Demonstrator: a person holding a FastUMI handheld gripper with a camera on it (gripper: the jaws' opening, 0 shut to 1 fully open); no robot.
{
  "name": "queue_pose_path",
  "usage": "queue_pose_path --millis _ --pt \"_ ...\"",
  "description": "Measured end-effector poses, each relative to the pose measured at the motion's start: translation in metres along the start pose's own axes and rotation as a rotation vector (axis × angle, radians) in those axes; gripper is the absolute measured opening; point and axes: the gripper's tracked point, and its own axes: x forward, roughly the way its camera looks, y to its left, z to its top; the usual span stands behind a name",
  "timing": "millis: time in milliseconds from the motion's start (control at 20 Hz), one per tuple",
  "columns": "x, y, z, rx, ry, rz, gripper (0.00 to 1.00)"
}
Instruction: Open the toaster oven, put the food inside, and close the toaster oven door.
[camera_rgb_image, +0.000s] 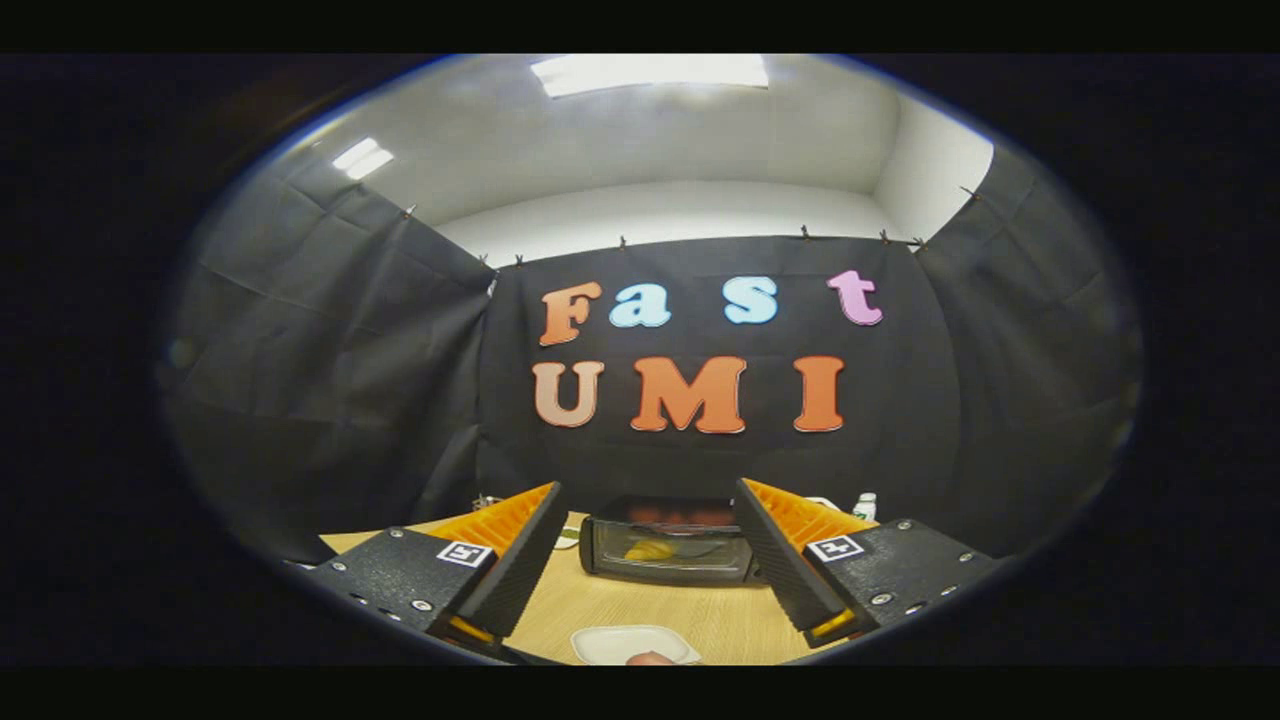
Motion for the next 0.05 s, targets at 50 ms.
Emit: queue_pose_path --millis 50 --pt "0.0006 -0.0009 0.0007 -0.001 -0.001 -0.001 0.99"
